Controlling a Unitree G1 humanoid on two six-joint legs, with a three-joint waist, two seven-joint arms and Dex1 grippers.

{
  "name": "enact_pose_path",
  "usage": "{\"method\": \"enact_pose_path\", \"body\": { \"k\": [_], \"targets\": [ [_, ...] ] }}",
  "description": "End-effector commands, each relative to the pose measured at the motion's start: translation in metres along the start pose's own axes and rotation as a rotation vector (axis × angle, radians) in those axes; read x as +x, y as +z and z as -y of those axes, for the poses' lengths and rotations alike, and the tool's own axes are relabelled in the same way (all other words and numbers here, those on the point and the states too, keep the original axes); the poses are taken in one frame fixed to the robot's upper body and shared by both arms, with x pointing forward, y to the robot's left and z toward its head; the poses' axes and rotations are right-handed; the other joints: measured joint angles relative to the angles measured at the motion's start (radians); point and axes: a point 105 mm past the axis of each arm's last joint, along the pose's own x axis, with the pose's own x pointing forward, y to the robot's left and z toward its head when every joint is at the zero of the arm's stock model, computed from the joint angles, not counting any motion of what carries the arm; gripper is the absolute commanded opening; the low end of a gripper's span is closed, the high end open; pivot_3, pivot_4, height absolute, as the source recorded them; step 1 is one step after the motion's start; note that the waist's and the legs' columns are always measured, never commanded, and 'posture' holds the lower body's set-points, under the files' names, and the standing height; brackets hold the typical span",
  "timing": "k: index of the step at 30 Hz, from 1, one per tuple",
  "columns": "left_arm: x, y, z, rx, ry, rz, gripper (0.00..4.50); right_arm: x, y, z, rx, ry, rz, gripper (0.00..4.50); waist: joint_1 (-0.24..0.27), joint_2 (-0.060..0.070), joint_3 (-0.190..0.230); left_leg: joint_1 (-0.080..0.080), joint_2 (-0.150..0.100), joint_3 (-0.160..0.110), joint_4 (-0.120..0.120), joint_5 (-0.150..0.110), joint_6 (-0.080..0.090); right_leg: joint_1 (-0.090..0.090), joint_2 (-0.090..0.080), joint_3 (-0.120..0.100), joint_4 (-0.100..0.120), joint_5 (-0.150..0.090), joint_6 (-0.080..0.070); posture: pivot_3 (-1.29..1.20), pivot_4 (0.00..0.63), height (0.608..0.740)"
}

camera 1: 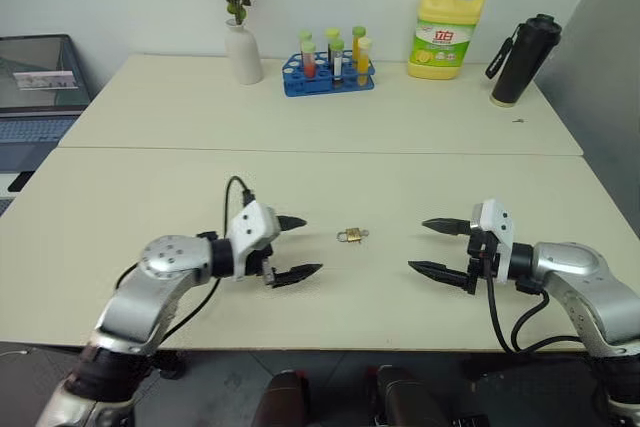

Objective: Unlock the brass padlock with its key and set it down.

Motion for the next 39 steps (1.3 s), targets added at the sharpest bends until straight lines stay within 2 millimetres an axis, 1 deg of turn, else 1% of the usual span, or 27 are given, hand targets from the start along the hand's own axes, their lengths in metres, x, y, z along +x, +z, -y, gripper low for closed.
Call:
{"method": "enact_pose_path", "body": {
  "k": [1,4,5,7,11,15,17,21,24,27,33,34,39],
  "targets": [
    [0.011,0.002,-0.007,0.059,0.001,-0.007,4.5,-0.005,0.013,-0.001,-0.021,-0.02,0.018,4.49,0.0,0.0,0.0,0.0,0.0,0.0,0.0,0.0,0.0,0.0,0.0,0.0,0.0,0.0,0.0,0.0,0.15,0.74],
    [0.038,-0.003,-0.017,0.085,0.005,-0.028,4.5,-0.006,0.012,0.001,-0.005,-0.066,-0.006,4.49,0.002,0.0,0.0,0.0,0.0,0.0,0.0,0.0,0.0,0.0,0.001,0.0,0.0,0.0,0.0,0.0,0.15,0.74],
    [0.043,-0.004,-0.019,0.092,0.005,-0.032,4.5,-0.006,0.011,0.001,-0.003,-0.075,-0.012,4.49,0.003,0.0,0.0,0.0,0.0,-0.001,0.0,0.0,0.0,0.0,0.001,-0.001,0.0,0.0,0.0,0.0,0.15,0.74],
    [0.047,-0.005,-0.021,0.095,-0.001,-0.033,4.5,-0.006,0.011,0.001,0.002,-0.081,-0.018,4.49,0.002,0.0,0.0,-0.001,-0.001,-0.001,0.001,0.0,0.0,0.0,0.001,0.0,0.0,0.0,0.0,0.0,0.15,0.74],
    [0.065,-0.003,-0.02,0.095,-0.053,-0.026,4.5,-0.009,0.003,-0.001,0.0,-0.113,-0.05,4.49,0.0,0.0,0.0,-0.001,0.0,-0.001,0.0,0.0,0.0,0.0,0.001,-0.001,0.0,0.0,0.0,0.0,0.15,0.74],
    [0.073,-0.009,-0.022,0.095,-0.068,-0.047,4.5,-0.01,0.004,-0.004,0.008,-0.127,-0.041,4.49,-0.002,0.0,0.0,-0.001,-0.001,-0.001,0.0,0.0,0.0,0.0,0.001,0.0,0.0,0.0,0.0,0.0,0.15,0.74],
    [0.075,-0.008,-0.022,0.085,-0.074,-0.039,4.5,-0.01,0.004,-0.005,0.009,-0.127,-0.041,4.49,-0.003,0.0,0.0,-0.001,0.0,-0.001,0.0,0.0,0.0,0.0,0.001,0.0,0.0,0.0,0.0,0.0,0.15,0.74],
    [0.078,-0.014,-0.02,0.081,-0.103,-0.072,4.5,-0.011,0.005,-0.007,0.009,-0.13,-0.042,4.49,-0.001,0.0,0.0,-0.001,0.0,-0.002,0.0,0.0,0.0,0.0,0.002,-0.001,0.0,0.0,0.0,0.0,0.15,0.74],
    [0.079,-0.018,-0.02,0.064,-0.109,-0.092,3.97,-0.011,0.007,-0.007,0.009,-0.134,-0.037,4.5,-0.001,0.0,0.0,-0.001,0.0,-0.001,0.0,0.0,0.0,0.0,0.002,0.0,0.0,0.0,0.0,0.0,0.15,0.74],
    [0.081,-0.019,-0.021,0.03,-0.108,-0.089,3.01,-0.01,0.008,-0.008,0.01,-0.136,-0.035,4.5,-0.001,0.0,0.0,-0.001,0.0,-0.002,0.0,0.0,0.0,0.0,0.002,-0.001,0.0,0.0,0.0,0.0,0.15,0.74],
    [0.092,-0.024,-0.022,0.055,-0.101,-0.128,1.1,-0.009,0.011,-0.009,0.002,-0.13,-0.035,4.5,-0.001,0.0,-0.001,-0.001,-0.001,-0.002,0.001,0.0,0.0,0.0,0.002,-0.001,0.0,0.0,0.0,0.0,0.15,0.74],
    [0.094,-0.024,-0.022,0.056,-0.101,-0.128,0.97,-0.009,0.011,-0.009,0.001,-0.129,-0.036,4.5,-0.001,0.0,-0.001,-0.001,-0.001,-0.002,0.001,0.0,0.0,0.001,0.002,-0.001,0.0,0.0,0.0,0.0,0.15,0.74],
    [0.097,-0.022,-0.016,0.072,-0.12,-0.112,0.97,-0.009,0.011,-0.009,-0.01,-0.127,-0.037,4.5,0.003,-0.001,-0.001,-0.001,-0.001,-0.002,0.001,0.0,0.0,0.001,0.002,-0.001,0.0,0.0,0.001,0.0,0.15,0.74]
  ]
}}
